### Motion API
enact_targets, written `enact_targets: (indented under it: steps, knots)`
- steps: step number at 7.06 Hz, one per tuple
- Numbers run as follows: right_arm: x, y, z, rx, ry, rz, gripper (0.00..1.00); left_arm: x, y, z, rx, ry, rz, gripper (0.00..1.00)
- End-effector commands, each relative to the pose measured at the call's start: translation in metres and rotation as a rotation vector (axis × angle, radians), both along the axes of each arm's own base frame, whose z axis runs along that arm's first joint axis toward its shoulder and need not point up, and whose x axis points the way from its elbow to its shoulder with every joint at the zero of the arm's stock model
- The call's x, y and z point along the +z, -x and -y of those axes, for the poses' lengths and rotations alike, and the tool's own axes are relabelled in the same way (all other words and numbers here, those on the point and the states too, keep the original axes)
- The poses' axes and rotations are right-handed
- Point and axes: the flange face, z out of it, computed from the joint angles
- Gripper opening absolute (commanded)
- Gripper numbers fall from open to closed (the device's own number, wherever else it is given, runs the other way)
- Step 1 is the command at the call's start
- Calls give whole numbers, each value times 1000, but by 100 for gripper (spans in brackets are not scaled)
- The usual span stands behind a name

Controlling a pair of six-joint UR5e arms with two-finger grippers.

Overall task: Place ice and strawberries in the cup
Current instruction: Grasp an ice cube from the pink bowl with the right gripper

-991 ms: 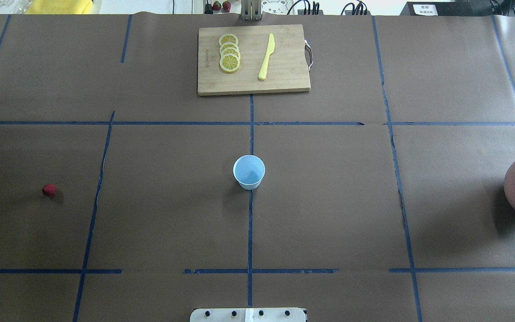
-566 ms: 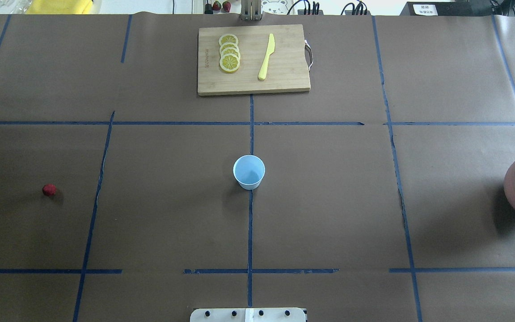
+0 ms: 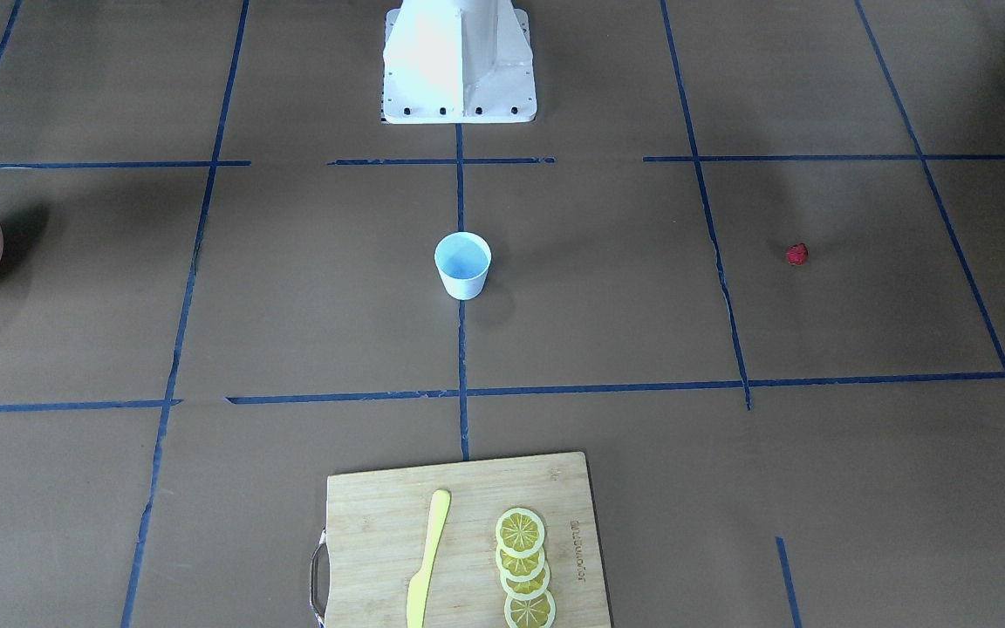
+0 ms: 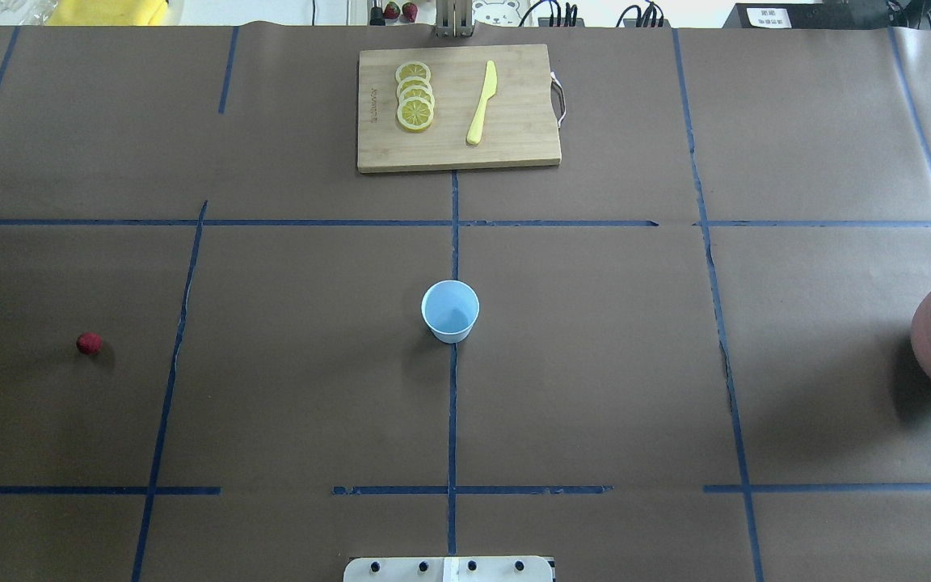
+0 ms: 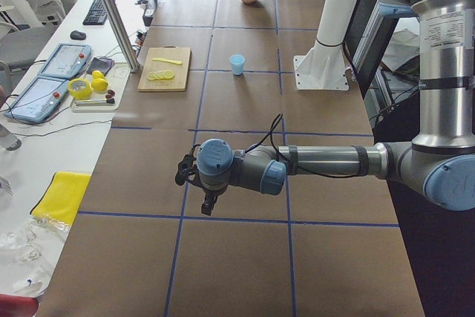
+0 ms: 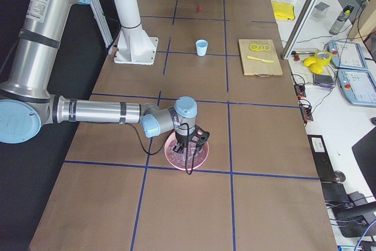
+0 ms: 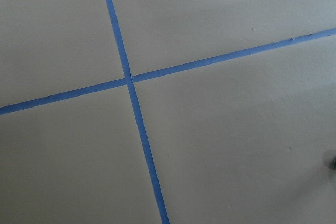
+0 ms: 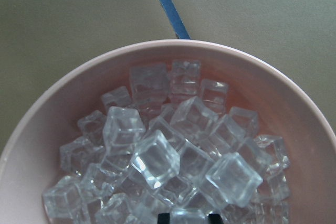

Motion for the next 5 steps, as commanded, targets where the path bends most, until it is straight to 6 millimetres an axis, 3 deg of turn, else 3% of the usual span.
enact_targets:
  steps: [1,2,4,5]
  knots:
    - [-2,0,0,-2,-2,6,17,0,0,0,0,2,-1,100]
    - [-9,0,1,0,-14,14,3,0,0,0,0,2,-1,100]
    - [-100,-22,-9,52,-111,69,0,0,0,0,2,1,-3,100]
    - [-147,-21,-3,80,-135,90,0,0,0,0,2,-1,-3,100]
